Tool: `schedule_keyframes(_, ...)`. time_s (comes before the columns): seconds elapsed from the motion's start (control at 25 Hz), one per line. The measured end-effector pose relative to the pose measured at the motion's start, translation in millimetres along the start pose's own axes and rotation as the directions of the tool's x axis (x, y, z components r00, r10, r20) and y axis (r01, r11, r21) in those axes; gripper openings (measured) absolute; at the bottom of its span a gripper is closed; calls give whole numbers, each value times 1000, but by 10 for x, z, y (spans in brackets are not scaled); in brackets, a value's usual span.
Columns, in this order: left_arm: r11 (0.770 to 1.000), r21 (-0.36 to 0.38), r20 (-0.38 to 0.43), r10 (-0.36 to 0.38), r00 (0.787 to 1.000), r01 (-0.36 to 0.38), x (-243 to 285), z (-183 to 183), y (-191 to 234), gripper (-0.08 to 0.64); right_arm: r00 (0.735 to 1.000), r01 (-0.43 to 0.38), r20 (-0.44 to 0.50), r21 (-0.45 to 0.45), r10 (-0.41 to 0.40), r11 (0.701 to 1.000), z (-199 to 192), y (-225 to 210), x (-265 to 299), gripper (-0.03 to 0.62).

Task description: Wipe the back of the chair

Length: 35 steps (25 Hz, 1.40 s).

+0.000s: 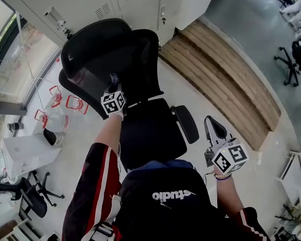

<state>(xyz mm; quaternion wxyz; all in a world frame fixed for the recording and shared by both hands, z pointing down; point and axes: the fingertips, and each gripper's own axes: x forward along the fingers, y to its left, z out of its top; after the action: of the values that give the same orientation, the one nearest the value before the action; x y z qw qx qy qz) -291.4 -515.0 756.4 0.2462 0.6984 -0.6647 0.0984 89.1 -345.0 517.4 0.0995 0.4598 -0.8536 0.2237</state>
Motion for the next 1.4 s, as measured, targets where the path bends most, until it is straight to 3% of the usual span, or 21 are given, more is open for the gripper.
schedule_keyframes(0.28,992,44,-22,-116,993,117,458,25,-880,55,998,68,11,38,-69,997,-44,-293,-231,14)
schedule_keyframes(0.56,969,90,-65,-226,972,232,892,-59,-1725,55,984,171,25,84,-174,982,-99,-660,-551,14)
schedule_keyframes(0.84,947,88,-65,-303,951,308,836,-126,-2300,55,975,219,17,111,-222,969,-170,-898,-802,14)
schedule_keyframes(1.08,966,36,-25,-255,967,256,292,-139,-1919,55,994,105,31,72,-107,992,-39,-579,-552,14)
schedule_keyframes(1.4,998,8,21,-62,998,61,-745,-287,-507,55,996,-88,5,-10,88,996,-12,207,-124,14)
